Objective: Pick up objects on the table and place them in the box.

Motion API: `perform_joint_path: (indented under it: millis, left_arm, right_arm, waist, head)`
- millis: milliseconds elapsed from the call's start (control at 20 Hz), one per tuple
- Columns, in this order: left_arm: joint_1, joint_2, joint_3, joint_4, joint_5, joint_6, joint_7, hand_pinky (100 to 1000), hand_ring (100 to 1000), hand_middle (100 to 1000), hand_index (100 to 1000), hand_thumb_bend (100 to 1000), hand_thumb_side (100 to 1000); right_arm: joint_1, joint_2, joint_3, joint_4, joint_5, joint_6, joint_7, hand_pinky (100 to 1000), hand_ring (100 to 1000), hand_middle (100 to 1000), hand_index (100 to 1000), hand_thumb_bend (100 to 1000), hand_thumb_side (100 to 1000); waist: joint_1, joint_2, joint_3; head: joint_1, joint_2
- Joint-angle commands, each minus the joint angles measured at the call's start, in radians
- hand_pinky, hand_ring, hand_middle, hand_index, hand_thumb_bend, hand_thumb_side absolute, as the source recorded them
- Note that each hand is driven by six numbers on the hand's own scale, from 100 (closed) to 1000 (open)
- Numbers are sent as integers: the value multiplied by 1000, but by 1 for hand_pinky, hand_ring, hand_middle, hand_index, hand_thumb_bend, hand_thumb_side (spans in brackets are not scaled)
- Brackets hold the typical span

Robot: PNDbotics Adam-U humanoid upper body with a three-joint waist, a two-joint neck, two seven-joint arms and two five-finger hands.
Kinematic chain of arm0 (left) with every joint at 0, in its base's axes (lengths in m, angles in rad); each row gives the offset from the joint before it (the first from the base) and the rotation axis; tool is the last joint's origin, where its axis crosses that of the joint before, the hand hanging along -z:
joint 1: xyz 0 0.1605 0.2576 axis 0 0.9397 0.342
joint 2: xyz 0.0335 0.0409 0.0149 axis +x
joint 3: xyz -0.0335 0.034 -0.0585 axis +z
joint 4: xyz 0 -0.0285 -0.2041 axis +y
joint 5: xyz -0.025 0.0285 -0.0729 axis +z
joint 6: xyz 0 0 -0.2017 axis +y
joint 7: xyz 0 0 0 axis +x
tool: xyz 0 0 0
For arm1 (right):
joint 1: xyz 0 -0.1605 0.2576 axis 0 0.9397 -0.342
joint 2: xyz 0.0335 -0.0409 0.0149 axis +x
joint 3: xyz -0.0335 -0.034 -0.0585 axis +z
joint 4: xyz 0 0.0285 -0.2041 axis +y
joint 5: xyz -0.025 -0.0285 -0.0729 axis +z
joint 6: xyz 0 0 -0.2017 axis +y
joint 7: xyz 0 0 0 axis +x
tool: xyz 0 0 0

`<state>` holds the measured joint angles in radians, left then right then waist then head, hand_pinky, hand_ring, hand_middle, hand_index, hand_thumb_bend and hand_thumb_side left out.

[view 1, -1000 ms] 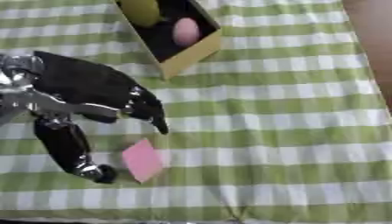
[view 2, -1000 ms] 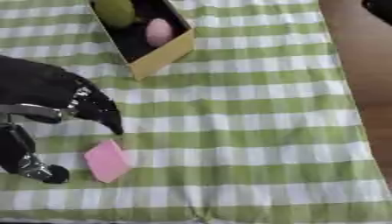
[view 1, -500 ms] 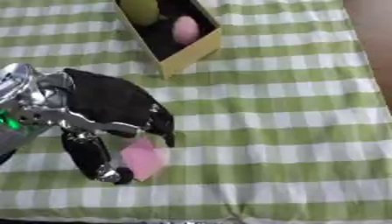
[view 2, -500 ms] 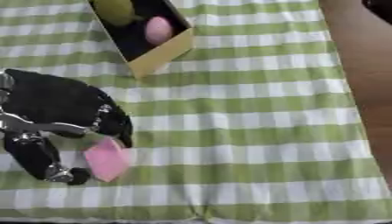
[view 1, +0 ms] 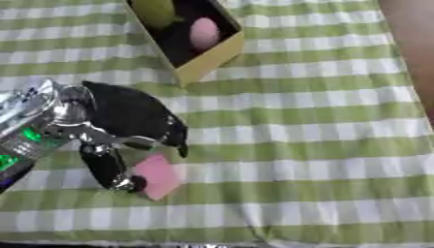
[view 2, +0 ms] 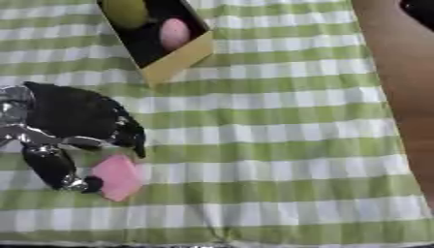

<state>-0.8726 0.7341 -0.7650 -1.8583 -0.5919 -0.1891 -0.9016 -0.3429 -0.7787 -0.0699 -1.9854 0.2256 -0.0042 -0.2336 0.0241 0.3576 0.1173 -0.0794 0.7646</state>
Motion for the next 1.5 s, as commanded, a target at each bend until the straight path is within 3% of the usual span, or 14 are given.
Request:
perform_joint_path:
  millis: [50,250,650,1050,1500]
  left_arm:
    - [-4,5,0,26,-4,-15,-5,826,802,773,850,351,186]
    - [-2,17,2,23,22,-21,-5,838,812,783,865,403,222]
    - [-4,84,68,-90,70,-10,-5,877,843,814,890,578,316]
    - [-3,106,108,-141,66,-11,-5,877,845,813,886,556,318]
    - [20,112,64,-112,63,-17,-5,874,842,809,881,539,299]
  right_arm:
    - [-8,-16,-9,-15,-9,0,0,894,823,736,865,100,583]
    - [-5,-18,-11,-15,-9,0,-3,894,822,735,865,100,582]
    - [3,-20,-9,-15,-9,5,-1,895,821,734,865,100,581]
    - [10,-18,-6,-15,-10,8,5,895,822,735,866,100,579]
    - [11,-15,-4,-15,-13,10,10,896,823,735,867,100,573]
  waist:
    - [3,-30,-1]
    - [2,-29,-1]
    - [3,-29,3]
    - [5,-31,4]
    - [5,-28,1]
  head:
    - [4,5]
    - [4,5]
    - [1,5]
    - [0,5]
    - [2,5]
